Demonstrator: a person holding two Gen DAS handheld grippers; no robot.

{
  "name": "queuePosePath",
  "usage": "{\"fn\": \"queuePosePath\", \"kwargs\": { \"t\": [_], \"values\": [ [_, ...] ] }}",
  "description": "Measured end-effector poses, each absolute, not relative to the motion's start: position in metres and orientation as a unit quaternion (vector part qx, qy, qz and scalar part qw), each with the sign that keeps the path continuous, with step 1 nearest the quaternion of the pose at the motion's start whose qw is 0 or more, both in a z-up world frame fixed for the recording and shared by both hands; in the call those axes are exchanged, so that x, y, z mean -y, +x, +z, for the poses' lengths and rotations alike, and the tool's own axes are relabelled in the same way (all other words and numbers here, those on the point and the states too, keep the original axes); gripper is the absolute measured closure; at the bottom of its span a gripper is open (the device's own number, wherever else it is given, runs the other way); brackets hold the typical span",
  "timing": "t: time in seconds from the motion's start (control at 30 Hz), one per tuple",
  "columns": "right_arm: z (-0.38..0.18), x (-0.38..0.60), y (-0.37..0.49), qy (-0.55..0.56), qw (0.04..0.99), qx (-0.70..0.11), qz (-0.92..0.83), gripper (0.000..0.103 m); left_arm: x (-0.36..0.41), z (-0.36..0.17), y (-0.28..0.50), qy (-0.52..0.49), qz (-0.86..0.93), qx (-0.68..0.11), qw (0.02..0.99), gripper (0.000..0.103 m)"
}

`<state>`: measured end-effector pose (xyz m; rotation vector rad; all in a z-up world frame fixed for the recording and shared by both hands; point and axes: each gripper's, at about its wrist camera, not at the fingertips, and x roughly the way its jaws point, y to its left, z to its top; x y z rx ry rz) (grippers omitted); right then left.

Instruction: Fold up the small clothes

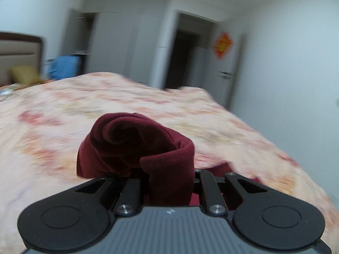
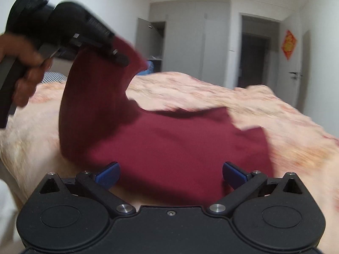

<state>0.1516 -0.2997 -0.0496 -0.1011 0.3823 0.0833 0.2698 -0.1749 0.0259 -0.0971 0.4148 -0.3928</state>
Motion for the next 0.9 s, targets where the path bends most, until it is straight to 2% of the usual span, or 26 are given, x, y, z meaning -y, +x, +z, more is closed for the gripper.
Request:
{"fn": "queuePosePath", "kwargs": {
  "t": [0.17,0.3,0.37,0.43,0.67,0.73,0.9],
  "values": [
    [-0.062,0.325,0.119,-0.047,0.973,-0.225,-0.013,0.000,0.256,0.005,0.258,0.035,-0.283,-0.252,0.925,0.087],
    [-0.071,0.333,0.105,-0.029,0.970,-0.239,-0.042,0.000,0.284,-0.017,0.253,0.050,-0.295,-0.293,0.908,0.083],
    [-0.075,0.334,0.100,-0.023,0.969,-0.239,-0.055,0.000,0.282,-0.020,0.252,0.030,-0.300,-0.303,0.904,0.075],
    [-0.077,0.336,0.095,-0.010,0.970,-0.236,-0.060,0.000,0.276,-0.020,0.252,0.001,-0.319,-0.311,0.895,0.056],
    [-0.080,0.339,0.087,0.008,0.970,-0.234,-0.070,0.000,0.254,-0.012,0.258,-0.062,-0.357,-0.320,0.875,0.030],
    [-0.076,0.352,0.088,0.024,0.970,-0.233,-0.072,0.000,0.244,-0.009,0.256,-0.089,-0.364,-0.322,0.869,0.015],
    [-0.072,0.352,0.091,0.073,0.970,-0.219,-0.073,0.000,0.220,0.004,0.244,-0.114,-0.345,-0.309,0.879,0.004]
  ]
}}
